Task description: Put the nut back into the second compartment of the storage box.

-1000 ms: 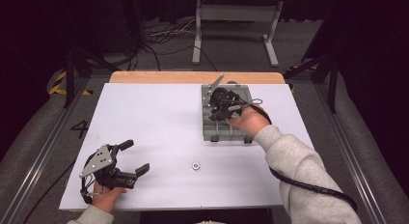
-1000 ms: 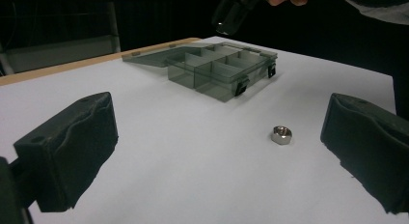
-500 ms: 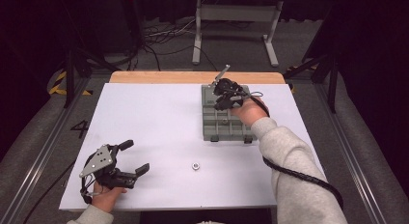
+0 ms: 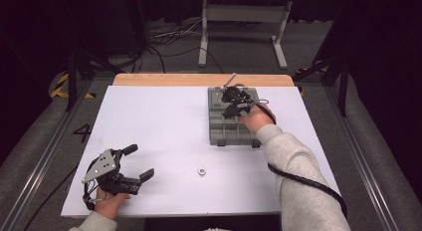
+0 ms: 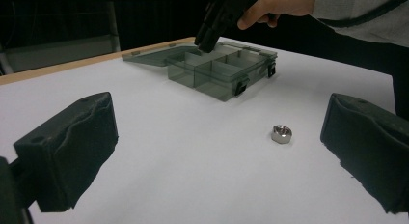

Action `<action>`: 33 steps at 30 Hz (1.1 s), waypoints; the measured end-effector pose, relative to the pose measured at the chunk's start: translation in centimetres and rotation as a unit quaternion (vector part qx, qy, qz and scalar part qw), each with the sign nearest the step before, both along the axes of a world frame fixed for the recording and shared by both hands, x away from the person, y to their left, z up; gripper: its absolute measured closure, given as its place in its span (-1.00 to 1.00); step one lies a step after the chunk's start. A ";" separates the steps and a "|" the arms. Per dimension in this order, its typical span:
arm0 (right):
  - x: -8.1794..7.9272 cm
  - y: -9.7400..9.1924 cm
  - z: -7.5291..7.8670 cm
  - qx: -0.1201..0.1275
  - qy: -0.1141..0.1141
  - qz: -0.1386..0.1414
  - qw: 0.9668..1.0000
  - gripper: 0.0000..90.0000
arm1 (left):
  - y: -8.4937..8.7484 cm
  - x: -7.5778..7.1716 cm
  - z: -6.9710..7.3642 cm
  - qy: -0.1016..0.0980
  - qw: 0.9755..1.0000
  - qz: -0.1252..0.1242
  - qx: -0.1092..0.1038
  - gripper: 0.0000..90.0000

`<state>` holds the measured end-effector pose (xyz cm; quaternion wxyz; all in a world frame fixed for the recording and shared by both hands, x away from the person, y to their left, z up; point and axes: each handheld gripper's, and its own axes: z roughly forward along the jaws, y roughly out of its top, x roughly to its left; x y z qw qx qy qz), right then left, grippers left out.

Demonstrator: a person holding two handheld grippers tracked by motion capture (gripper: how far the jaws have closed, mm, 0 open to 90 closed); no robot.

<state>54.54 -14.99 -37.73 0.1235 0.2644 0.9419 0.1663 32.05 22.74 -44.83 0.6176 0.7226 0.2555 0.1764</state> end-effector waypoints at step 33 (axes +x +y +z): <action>-2.7 -1.3 2.7 0.025 -0.047 -0.007 0.999 -0.62 | 0.0 0.1 0.0 -0.001 1.000 -0.002 0.003 -0.99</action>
